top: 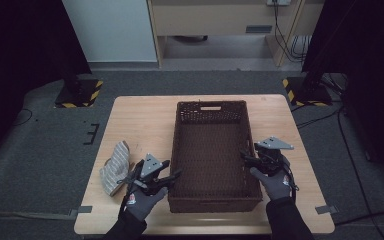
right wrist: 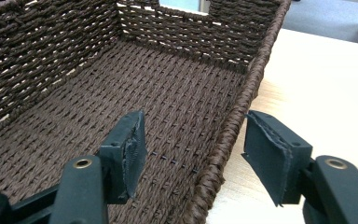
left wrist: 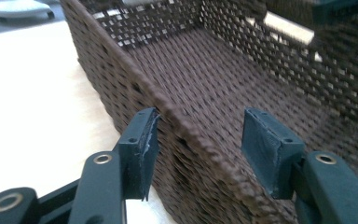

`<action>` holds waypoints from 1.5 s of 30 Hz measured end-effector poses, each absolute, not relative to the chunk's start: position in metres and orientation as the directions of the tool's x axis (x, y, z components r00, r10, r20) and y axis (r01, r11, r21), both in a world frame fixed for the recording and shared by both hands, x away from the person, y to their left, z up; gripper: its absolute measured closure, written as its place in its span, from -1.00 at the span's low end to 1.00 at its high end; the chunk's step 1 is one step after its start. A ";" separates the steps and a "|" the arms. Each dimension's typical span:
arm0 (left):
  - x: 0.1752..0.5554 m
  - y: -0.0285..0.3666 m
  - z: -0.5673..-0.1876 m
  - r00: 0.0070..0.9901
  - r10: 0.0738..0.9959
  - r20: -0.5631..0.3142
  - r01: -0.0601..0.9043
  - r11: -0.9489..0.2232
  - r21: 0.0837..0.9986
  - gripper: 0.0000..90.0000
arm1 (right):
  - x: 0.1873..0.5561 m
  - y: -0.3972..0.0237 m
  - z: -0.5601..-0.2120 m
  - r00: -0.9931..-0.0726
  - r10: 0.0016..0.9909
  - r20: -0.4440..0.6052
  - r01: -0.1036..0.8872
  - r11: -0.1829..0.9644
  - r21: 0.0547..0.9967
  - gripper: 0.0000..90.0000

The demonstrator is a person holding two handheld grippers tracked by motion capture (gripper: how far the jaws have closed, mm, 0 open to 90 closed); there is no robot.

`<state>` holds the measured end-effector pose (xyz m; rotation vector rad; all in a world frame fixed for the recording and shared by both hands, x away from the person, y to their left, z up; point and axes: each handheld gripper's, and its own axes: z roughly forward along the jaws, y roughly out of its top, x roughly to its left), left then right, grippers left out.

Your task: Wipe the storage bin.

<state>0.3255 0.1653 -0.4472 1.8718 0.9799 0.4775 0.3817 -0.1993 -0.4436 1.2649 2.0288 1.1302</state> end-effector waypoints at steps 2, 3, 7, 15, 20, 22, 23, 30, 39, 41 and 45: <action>0.326 0.171 -0.442 0.595 0.800 -0.076 0.413 -0.224 0.883 -0.04 | 0.381 -0.200 -0.442 -0.451 0.892 0.015 0.482 0.230 0.846 -0.10; 0.327 0.175 -0.439 0.591 0.803 -0.076 0.409 -0.216 0.887 -0.05 | 0.381 -0.200 -0.442 -0.451 0.892 0.015 0.481 0.229 0.846 -0.08; 0.329 0.194 -0.430 0.553 0.830 -0.071 0.401 -0.191 0.896 -0.08 | 0.379 -0.204 -0.440 -0.440 0.898 -0.005 0.482 0.241 0.843 0.02; 0.334 0.244 -0.426 0.434 0.898 -0.063 0.427 -0.144 0.893 -0.14 | 0.381 -0.205 -0.449 -0.445 0.895 -0.022 0.527 0.282 0.802 0.21; 0.338 0.273 -0.431 0.372 0.926 -0.073 0.452 -0.112 0.885 -0.16 | 0.381 -0.205 -0.453 -0.445 0.895 -0.017 0.538 0.283 0.794 0.28; 0.338 0.283 -0.435 0.347 0.936 -0.060 0.463 -0.115 0.879 -0.18 | 0.381 -0.205 -0.453 -0.445 0.895 -0.018 0.536 0.282 0.796 0.30; 0.338 0.286 -0.437 0.337 0.940 -0.058 0.468 -0.114 0.877 -0.18 | 0.381 -0.205 -0.453 -0.444 0.896 -0.018 0.536 0.281 0.796 0.30; 0.343 0.304 -0.460 0.294 0.956 -0.005 0.520 -0.156 0.840 -0.21 | 0.380 -0.206 -0.454 -0.439 0.898 -0.006 0.538 0.268 0.799 0.26; 0.352 0.319 -0.488 0.267 0.964 -0.021 0.609 -0.152 0.779 -0.20 | 0.380 -0.207 -0.454 -0.437 0.900 -0.004 0.535 0.264 0.802 0.20; 0.355 0.320 -0.494 0.267 0.963 -0.024 0.626 -0.155 0.764 -0.17 | 0.381 -0.207 -0.454 -0.441 0.898 0.001 0.537 0.263 0.802 0.20; 0.359 0.321 -0.501 0.272 0.961 -0.040 0.648 -0.153 0.746 -0.09 | 0.381 -0.207 -0.454 -0.439 0.899 0.009 0.541 0.256 0.802 0.21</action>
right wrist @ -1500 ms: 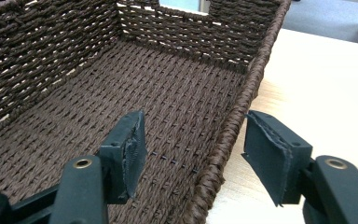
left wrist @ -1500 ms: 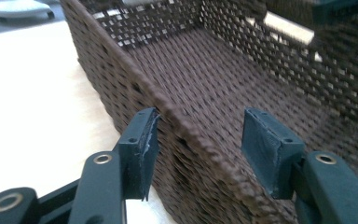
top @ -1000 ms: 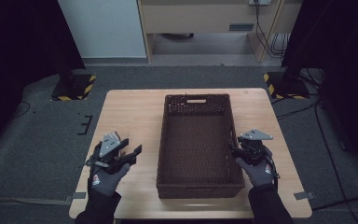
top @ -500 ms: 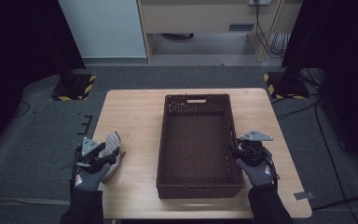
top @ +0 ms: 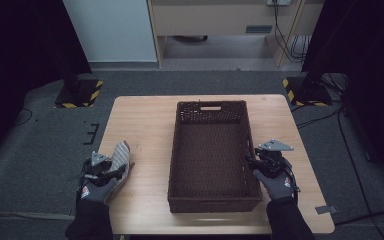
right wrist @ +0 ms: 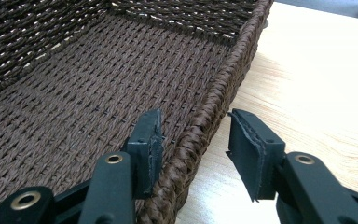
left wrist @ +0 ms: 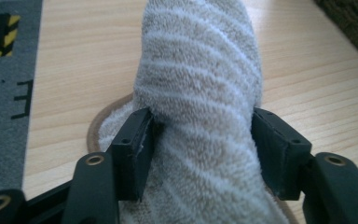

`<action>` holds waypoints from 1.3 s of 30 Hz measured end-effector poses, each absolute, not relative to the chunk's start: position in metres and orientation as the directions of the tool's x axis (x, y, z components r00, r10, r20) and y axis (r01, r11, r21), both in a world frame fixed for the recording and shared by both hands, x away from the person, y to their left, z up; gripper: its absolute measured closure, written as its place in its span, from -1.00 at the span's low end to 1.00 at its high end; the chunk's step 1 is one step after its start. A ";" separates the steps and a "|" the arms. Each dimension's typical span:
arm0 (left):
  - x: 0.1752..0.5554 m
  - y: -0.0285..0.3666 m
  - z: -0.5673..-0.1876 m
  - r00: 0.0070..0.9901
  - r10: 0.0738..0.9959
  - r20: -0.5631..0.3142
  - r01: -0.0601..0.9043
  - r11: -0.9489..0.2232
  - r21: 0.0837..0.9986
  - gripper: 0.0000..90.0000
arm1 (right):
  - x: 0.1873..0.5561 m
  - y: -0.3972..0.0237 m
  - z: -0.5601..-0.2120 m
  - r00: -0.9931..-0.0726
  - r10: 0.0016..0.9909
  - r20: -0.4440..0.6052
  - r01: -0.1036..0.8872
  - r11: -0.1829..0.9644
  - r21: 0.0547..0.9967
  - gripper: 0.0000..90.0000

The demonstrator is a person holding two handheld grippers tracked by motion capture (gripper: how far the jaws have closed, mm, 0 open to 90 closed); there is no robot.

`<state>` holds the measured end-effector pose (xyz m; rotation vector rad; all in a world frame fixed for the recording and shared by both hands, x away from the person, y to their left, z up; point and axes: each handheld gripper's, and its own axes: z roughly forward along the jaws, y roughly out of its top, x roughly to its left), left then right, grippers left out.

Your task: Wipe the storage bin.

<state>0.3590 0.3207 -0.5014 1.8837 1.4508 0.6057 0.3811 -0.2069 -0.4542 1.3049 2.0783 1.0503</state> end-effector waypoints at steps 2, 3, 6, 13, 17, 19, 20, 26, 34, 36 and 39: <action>0.362 0.321 -0.504 0.271 0.961 -0.048 0.654 -0.148 0.742 -0.06 | 0.382 -0.207 -0.454 -0.439 0.898 0.012 0.540 0.253 0.803 0.21; 0.363 0.321 -0.505 0.268 0.962 -0.059 0.655 -0.137 0.743 -0.04 | 0.382 -0.207 -0.455 -0.439 0.898 0.013 0.539 0.252 0.803 0.21; 0.365 0.320 -0.507 0.270 0.961 -0.064 0.664 -0.138 0.735 0.06 | 0.382 -0.207 -0.454 -0.435 0.900 0.014 0.540 0.249 0.804 0.19; 0.365 0.318 -0.504 0.264 0.963 -0.060 0.661 -0.136 0.738 0.33 | 0.384 -0.208 -0.454 -0.426 0.904 0.022 0.546 0.237 0.803 0.15; 0.363 0.321 -0.496 0.246 0.966 -0.078 0.636 -0.100 0.765 0.38 | 0.385 -0.209 -0.455 -0.420 0.907 0.034 0.551 0.225 0.804 0.13; 0.361 0.323 -0.490 0.244 0.966 -0.086 0.615 -0.086 0.784 0.38 | 0.385 -0.209 -0.455 -0.421 0.907 0.034 0.551 0.225 0.804 0.13; 0.360 0.323 -0.487 0.242 0.966 -0.091 0.602 -0.076 0.795 0.38 | 0.385 -0.208 -0.455 -0.421 0.907 0.032 0.550 0.227 0.804 0.14; 0.357 0.319 -0.471 0.253 0.960 -0.121 0.543 -0.037 0.839 0.38 | 0.384 -0.208 -0.455 -0.444 0.895 0.048 0.550 0.230 0.803 0.35; 0.369 0.304 -0.455 0.295 0.948 -0.121 0.505 -0.047 0.862 0.38 | 0.384 -0.207 -0.455 -0.451 0.891 0.044 0.547 0.237 0.803 0.43; 0.374 0.300 -0.451 0.302 0.946 -0.121 0.498 -0.048 0.866 0.38 | 0.383 -0.206 -0.454 -0.454 0.890 0.031 0.544 0.249 0.801 0.44; 0.382 0.293 -0.445 0.316 0.941 -0.118 0.488 -0.054 0.871 0.38 | 0.382 -0.205 -0.454 -0.447 0.894 0.031 0.545 0.245 0.802 0.47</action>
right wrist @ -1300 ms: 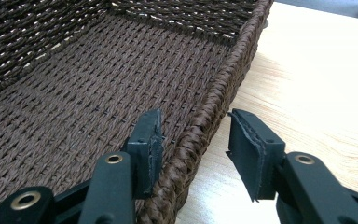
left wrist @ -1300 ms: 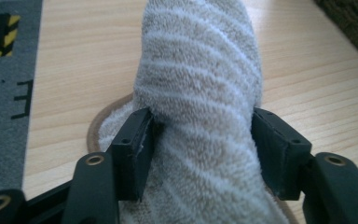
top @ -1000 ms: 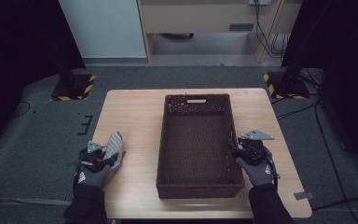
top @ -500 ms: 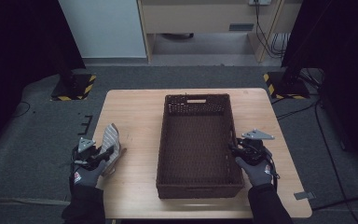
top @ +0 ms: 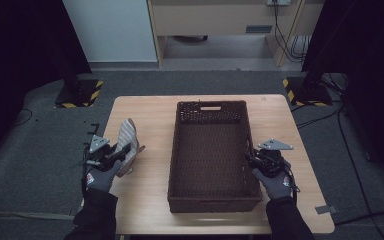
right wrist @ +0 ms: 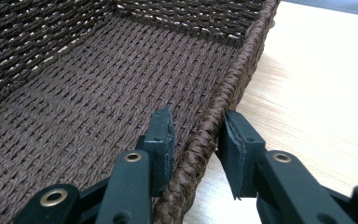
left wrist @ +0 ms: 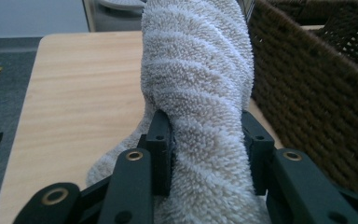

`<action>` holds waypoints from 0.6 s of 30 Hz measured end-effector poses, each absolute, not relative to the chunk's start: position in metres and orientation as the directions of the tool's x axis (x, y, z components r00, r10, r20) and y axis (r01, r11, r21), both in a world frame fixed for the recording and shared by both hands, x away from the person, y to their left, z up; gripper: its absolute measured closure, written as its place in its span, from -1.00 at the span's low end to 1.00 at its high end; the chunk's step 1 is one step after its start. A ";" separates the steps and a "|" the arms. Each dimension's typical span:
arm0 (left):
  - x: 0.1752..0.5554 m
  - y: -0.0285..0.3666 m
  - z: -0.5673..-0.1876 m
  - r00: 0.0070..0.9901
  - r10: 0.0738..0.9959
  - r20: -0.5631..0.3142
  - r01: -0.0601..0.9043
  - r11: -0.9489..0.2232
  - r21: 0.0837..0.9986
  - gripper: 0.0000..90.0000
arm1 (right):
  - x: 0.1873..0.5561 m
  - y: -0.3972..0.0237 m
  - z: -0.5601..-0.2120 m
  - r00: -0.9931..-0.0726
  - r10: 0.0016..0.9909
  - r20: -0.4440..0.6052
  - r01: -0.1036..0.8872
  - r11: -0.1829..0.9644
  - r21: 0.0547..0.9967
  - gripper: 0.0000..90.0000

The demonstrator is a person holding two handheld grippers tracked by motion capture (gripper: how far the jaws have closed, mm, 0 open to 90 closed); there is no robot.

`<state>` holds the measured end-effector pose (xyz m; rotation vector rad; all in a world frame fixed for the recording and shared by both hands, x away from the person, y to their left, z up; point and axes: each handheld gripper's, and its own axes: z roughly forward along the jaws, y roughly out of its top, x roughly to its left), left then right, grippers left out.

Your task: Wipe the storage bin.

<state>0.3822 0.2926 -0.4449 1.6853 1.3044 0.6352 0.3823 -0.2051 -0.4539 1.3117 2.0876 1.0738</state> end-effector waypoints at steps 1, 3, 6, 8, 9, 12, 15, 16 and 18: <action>0.386 0.290 -0.443 0.321 0.940 -0.120 0.485 -0.054 0.873 0.38 | 0.382 -0.205 -0.454 -0.448 0.893 0.030 0.544 0.246 0.802 0.47; 0.393 0.284 -0.439 0.332 0.936 -0.120 0.478 -0.057 0.877 0.38 | 0.382 -0.205 -0.454 -0.450 0.893 0.031 0.543 0.245 0.803 0.48; 0.405 0.276 -0.434 0.348 0.930 -0.118 0.472 -0.065 0.879 0.38 | 0.382 -0.205 -0.453 -0.452 0.891 0.033 0.542 0.244 0.804 0.49; 0.412 0.272 -0.431 0.361 0.925 -0.118 0.470 -0.071 0.880 0.38 | 0.381 -0.205 -0.453 -0.456 0.889 0.027 0.538 0.252 0.804 0.49; 0.415 0.269 -0.431 0.364 0.924 -0.119 0.470 -0.072 0.880 0.38 | 0.381 -0.205 -0.453 -0.456 0.889 0.030 0.540 0.250 0.804 0.49; 0.423 0.263 -0.430 0.376 0.919 -0.117 0.473 -0.081 0.878 0.38 | 0.379 -0.205 -0.453 -0.462 0.886 0.032 0.538 0.252 0.804 0.49; 0.432 0.257 -0.430 0.381 0.916 -0.123 0.473 -0.080 0.877 0.38 | 0.378 -0.205 -0.453 -0.465 0.885 0.034 0.537 0.251 0.805 0.49; 0.435 0.256 -0.429 0.383 0.915 -0.124 0.475 -0.079 0.877 0.37 | 0.378 -0.205 -0.453 -0.467 0.884 0.032 0.533 0.253 0.807 0.50; 0.442 0.253 -0.429 0.388 0.913 -0.125 0.472 -0.080 0.878 0.37 | 0.378 -0.205 -0.454 -0.468 0.883 0.033 0.534 0.252 0.807 0.50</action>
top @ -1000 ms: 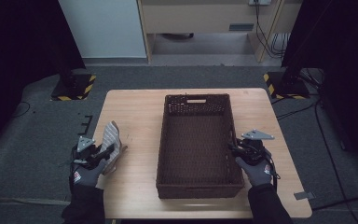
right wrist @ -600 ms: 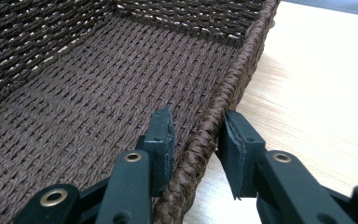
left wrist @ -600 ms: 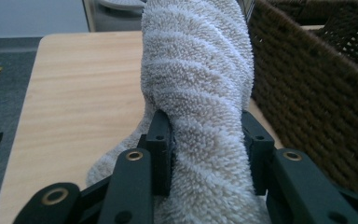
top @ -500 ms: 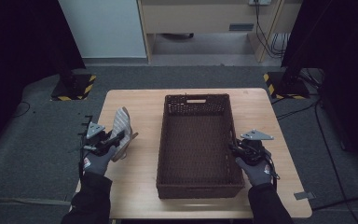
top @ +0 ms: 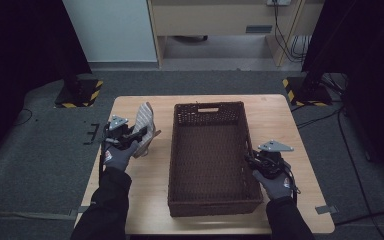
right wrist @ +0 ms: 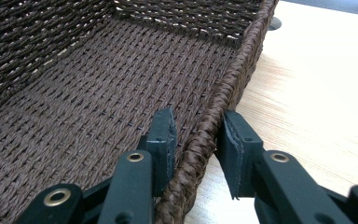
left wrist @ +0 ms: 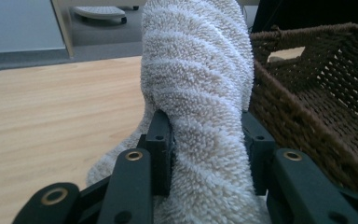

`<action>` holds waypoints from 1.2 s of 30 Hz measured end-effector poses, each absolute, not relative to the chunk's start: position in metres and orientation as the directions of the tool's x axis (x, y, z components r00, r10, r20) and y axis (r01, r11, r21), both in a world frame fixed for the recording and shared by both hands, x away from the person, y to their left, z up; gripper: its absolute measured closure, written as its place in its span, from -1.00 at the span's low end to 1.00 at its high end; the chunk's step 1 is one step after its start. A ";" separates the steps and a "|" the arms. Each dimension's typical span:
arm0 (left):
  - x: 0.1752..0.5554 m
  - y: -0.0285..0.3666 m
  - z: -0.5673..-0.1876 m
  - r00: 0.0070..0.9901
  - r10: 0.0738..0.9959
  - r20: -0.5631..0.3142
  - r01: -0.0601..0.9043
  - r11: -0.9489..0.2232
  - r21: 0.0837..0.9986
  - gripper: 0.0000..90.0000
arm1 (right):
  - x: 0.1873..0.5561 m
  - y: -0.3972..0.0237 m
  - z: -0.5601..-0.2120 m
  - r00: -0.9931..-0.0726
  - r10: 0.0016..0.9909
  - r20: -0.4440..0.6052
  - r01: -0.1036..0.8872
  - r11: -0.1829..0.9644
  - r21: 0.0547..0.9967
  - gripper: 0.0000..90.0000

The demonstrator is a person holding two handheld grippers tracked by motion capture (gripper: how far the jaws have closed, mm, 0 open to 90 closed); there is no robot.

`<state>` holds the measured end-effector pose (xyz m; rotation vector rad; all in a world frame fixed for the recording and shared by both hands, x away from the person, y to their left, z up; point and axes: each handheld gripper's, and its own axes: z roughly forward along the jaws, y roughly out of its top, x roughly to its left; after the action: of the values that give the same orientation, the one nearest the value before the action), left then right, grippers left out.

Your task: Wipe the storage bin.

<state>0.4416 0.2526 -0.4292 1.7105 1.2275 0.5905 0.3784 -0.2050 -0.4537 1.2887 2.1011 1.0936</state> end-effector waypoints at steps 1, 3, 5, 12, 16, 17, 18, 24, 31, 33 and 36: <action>0.445 0.251 -0.429 0.391 0.913 -0.121 0.472 -0.086 0.877 0.37 | 0.378 -0.205 -0.454 -0.468 0.883 0.034 0.534 0.252 0.807 0.50; 0.452 0.247 -0.428 0.395 0.911 -0.120 0.469 -0.088 0.879 0.37 | 0.378 -0.205 -0.454 -0.468 0.883 0.039 0.534 0.247 0.809 0.49; 0.459 0.243 -0.426 0.403 0.906 -0.127 0.463 -0.082 0.883 0.38 | 0.378 -0.206 -0.454 -0.468 0.883 0.040 0.533 0.245 0.810 0.49; 0.486 0.225 -0.421 0.425 0.896 -0.131 0.451 -0.084 0.889 0.38 | 0.378 -0.205 -0.455 -0.466 0.884 0.040 0.532 0.244 0.811 0.49; 0.502 0.214 -0.425 0.433 0.892 -0.129 0.459 -0.096 0.883 0.38 | 0.379 -0.206 -0.455 -0.469 0.882 0.041 0.531 0.245 0.811 0.48; 0.506 0.210 -0.428 0.436 0.890 -0.129 0.462 -0.099 0.881 0.38 | 0.379 -0.206 -0.455 -0.471 0.881 0.041 0.531 0.245 0.811 0.48; 0.509 0.207 -0.430 0.440 0.888 -0.130 0.464 -0.102 0.880 0.38 | 0.379 -0.206 -0.455 -0.471 0.881 0.041 0.531 0.246 0.811 0.48; 0.520 0.190 -0.449 0.465 0.876 -0.123 0.477 -0.131 0.869 0.38 | 0.379 -0.206 -0.455 -0.470 0.882 0.045 0.533 0.243 0.811 0.48; 0.530 0.185 -0.476 0.466 0.879 -0.097 0.538 -0.194 0.820 0.43 | 0.379 -0.206 -0.455 -0.471 0.881 0.047 0.533 0.242 0.811 0.48; 0.533 0.182 -0.491 0.465 0.882 -0.082 0.570 -0.226 0.790 0.43 | 0.379 -0.206 -0.455 -0.471 0.881 0.045 0.532 0.243 0.811 0.48; 0.531 0.181 -0.514 0.458 0.880 -0.121 0.591 -0.200 0.782 0.43 | 0.379 -0.206 -0.455 -0.473 0.880 0.042 0.532 0.246 0.810 0.48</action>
<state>0.5314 0.1813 -0.5142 1.9038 1.2338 0.4551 0.3791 -0.2061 -0.4548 1.2880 2.1015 1.1093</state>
